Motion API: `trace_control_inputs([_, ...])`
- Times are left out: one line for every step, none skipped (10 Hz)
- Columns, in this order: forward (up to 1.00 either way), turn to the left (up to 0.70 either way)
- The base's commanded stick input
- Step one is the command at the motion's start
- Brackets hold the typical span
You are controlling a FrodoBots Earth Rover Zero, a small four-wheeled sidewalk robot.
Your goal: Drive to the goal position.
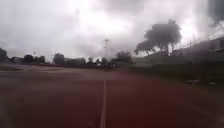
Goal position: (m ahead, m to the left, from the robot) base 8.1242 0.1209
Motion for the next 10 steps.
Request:
trace_control_inputs([0.5, 0.0])
trace_control_inputs([0.5, 0.0])
trace_control_inputs([0.5, 0.0])
trace_control_inputs([0.5, 0.0])
trace_control_inputs([0.5, 0.0])
trace_control_inputs([0.5, 0.0])
trace_control_inputs([0.5, 0.0])
trace_control_inputs([0.5, 0.0])
trace_control_inputs([0.5, 0.0])
trace_control_inputs([0.5, 0.0])
